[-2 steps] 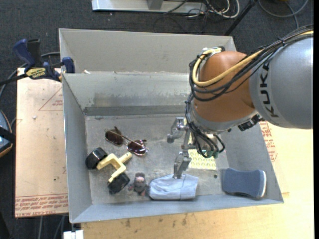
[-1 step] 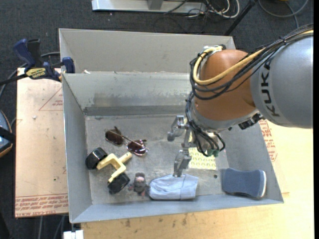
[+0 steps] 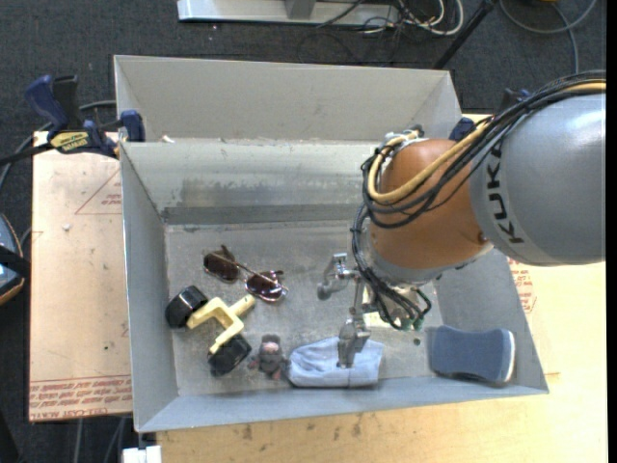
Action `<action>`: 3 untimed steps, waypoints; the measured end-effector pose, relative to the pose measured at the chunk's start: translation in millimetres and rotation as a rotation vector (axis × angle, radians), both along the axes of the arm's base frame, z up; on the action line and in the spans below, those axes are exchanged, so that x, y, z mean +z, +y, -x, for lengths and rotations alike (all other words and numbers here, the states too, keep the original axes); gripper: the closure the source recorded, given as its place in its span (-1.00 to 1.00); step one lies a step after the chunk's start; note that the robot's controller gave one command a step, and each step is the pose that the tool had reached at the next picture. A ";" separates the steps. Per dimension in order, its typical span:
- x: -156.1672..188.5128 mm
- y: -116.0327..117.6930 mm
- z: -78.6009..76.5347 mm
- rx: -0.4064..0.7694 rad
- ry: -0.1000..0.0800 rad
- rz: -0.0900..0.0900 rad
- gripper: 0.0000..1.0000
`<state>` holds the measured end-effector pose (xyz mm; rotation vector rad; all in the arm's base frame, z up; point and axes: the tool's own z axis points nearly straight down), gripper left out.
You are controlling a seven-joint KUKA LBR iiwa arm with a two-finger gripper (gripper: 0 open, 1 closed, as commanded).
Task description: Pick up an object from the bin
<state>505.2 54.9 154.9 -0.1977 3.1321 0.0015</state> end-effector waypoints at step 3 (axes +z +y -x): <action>-81.2 -12.7 10.1 0.268 -0.024 -0.002 -1.00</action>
Offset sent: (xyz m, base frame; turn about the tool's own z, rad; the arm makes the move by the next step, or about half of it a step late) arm -0.0266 0.0035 -0.0290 -0.2770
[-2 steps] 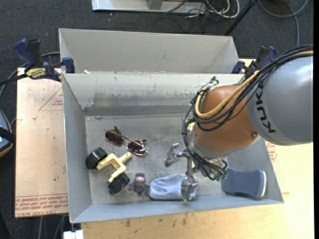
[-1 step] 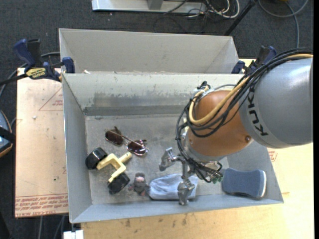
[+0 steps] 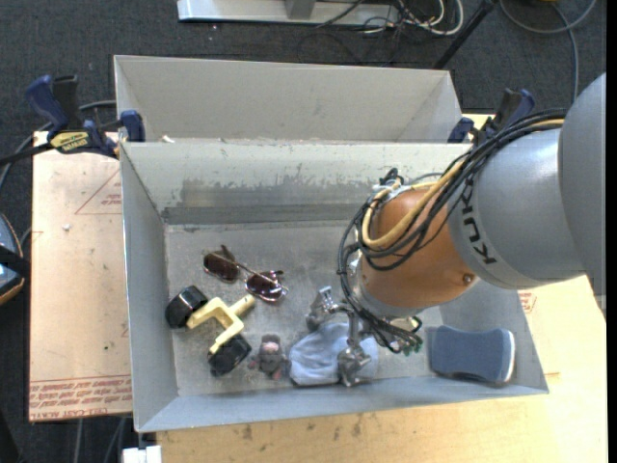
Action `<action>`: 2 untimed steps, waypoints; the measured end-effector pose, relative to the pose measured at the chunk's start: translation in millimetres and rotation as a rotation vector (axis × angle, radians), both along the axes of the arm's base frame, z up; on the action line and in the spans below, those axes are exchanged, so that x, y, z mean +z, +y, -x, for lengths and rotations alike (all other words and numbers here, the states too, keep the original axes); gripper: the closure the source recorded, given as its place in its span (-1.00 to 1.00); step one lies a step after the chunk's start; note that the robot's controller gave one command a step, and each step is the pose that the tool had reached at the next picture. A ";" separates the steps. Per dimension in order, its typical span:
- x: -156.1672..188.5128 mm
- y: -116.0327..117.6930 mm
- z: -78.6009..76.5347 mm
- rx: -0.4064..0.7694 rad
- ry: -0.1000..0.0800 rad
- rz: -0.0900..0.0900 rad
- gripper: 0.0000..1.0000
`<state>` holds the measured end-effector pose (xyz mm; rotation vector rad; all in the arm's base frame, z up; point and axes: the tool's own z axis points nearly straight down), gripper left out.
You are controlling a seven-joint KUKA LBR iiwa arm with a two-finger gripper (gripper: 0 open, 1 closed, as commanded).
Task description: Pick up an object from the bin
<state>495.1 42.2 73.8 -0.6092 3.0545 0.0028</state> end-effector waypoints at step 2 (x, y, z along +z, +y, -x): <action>-0.1 1.0 3.3 0.228 0.023 0.010 1.00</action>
Offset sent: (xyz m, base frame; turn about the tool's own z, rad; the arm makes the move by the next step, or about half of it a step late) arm 0.0000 0.0000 0.0000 0.0000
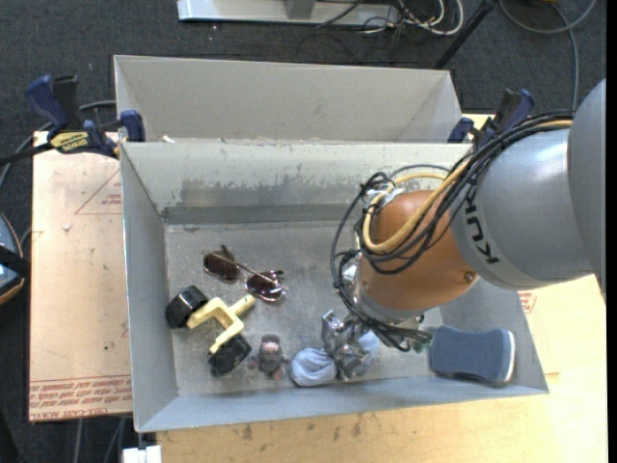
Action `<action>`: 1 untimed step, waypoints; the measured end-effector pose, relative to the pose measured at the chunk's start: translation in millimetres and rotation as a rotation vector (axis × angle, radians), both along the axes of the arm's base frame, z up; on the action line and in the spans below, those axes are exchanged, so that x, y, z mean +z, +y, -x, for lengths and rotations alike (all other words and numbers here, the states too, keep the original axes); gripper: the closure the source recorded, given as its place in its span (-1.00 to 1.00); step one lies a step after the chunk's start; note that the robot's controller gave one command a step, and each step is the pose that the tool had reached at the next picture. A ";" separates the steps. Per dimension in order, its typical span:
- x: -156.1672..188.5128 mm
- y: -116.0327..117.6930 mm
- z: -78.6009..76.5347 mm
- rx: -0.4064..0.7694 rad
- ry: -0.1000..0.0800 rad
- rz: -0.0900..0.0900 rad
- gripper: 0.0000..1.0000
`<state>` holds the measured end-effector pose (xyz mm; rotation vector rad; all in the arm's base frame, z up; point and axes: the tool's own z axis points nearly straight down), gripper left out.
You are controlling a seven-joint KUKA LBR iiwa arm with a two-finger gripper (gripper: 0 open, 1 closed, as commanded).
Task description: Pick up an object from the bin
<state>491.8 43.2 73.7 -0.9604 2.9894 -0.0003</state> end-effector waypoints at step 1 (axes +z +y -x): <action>2.9 0.0 0.7 0.000 0.001 0.000 1.00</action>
Offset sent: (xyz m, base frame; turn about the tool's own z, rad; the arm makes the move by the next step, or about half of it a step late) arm 0.0002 0.0000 0.0493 0.0000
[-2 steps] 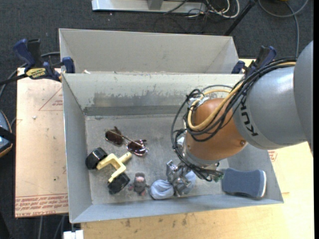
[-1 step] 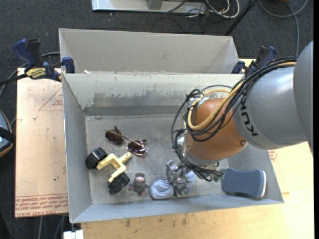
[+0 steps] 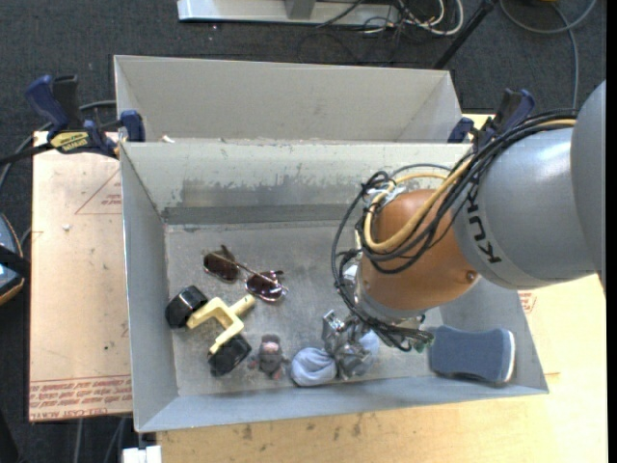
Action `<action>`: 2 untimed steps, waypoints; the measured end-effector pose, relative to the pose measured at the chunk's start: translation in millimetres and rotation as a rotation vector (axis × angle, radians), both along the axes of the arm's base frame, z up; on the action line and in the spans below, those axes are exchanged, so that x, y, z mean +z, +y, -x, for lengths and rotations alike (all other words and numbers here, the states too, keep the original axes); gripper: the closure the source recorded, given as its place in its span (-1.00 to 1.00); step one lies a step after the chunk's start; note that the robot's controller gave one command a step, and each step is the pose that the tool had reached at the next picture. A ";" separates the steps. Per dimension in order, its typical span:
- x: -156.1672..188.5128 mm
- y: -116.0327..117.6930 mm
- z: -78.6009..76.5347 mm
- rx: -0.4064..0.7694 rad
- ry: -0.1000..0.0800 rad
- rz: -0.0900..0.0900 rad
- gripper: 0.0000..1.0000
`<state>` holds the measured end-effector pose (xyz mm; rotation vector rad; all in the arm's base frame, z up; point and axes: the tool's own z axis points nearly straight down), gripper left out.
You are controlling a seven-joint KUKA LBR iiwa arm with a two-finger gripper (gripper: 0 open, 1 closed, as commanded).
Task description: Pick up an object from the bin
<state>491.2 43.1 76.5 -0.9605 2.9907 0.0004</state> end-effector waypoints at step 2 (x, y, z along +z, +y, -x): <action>24.6 0.6 0.0 -0.002 -0.001 -0.001 1.00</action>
Offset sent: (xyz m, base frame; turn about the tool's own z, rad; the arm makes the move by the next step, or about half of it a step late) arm 0.0001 0.0001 0.0301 0.0000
